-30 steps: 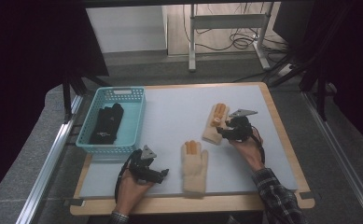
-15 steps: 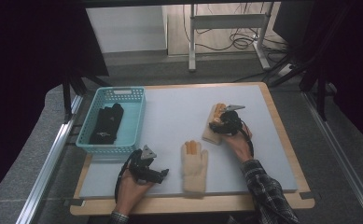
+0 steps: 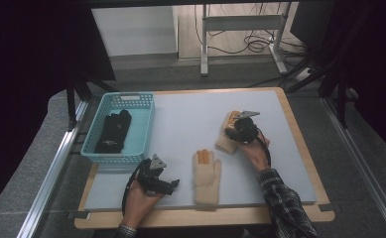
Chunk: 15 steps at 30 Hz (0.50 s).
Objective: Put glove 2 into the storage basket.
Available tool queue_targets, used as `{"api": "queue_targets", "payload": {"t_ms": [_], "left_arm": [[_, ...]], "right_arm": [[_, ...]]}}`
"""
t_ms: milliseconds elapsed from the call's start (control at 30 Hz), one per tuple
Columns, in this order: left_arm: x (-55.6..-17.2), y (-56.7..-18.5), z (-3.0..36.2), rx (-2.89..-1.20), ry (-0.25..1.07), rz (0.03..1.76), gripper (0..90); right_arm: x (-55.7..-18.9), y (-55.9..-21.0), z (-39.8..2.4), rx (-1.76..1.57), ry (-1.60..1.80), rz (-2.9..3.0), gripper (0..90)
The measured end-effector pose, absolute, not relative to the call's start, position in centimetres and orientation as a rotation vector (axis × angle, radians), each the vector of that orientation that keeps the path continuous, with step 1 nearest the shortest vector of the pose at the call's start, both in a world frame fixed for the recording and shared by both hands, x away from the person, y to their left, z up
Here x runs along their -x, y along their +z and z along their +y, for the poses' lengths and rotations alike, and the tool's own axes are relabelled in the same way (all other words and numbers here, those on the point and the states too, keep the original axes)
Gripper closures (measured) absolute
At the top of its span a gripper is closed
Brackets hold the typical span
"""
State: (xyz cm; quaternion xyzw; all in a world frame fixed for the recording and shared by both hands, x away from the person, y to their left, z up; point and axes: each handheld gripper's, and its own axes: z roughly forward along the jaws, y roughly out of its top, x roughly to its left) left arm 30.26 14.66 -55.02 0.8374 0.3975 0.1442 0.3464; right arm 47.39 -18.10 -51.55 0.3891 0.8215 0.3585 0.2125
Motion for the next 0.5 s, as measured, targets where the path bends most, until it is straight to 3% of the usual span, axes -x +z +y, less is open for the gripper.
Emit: {"api": "queue_targets", "payload": {"t_ms": [500], "left_arm": [[-30.2, -55.0, 14.6, -2.173, 0.376, 1.031, 0.7]], "right_arm": [[-43.4, -47.4, -18.6, -0.967, 1.118, 2.293, 59.4]]}}
